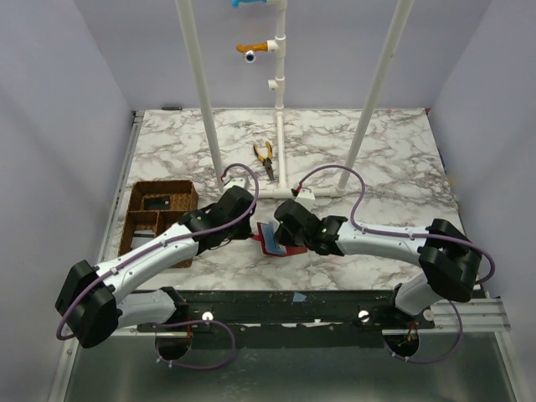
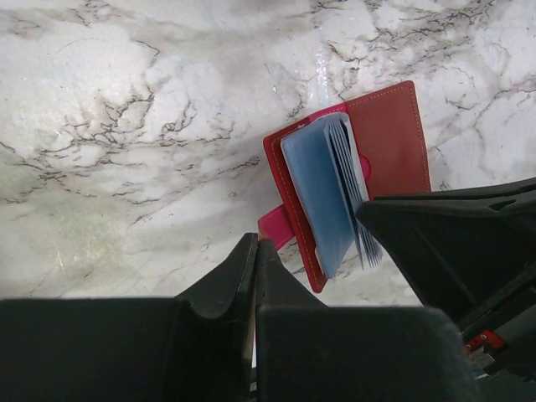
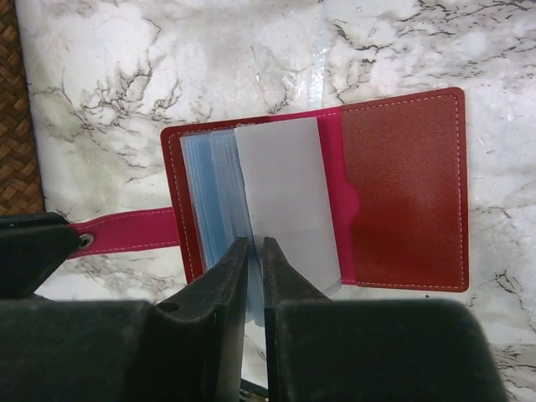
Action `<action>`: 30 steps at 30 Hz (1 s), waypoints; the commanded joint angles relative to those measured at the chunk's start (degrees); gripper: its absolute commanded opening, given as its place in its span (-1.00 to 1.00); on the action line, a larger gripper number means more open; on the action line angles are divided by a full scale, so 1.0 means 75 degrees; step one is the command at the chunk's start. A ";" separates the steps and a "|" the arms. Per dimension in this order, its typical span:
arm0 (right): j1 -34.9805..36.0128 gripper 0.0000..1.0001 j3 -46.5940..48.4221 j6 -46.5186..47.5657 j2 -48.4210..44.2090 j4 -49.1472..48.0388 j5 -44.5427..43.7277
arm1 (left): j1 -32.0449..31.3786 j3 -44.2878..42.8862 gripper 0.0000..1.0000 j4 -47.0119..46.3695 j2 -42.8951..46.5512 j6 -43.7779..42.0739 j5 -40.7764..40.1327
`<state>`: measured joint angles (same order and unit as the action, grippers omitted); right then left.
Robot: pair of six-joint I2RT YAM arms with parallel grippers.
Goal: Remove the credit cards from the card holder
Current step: Open the card holder at the center of the board.
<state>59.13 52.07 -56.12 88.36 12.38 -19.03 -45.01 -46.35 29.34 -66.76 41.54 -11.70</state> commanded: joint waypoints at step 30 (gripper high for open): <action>-0.0062 0.20 0.0044 0.0100 -0.0063 0.0461 -0.0311 | 0.0689 0.0367 -1.00 -0.0239 -0.0613 -0.0447 0.0553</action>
<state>59.13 51.99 -55.64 87.57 14.74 -19.90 -40.32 -44.53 28.42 -71.05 38.83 -8.84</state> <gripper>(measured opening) 0.574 0.014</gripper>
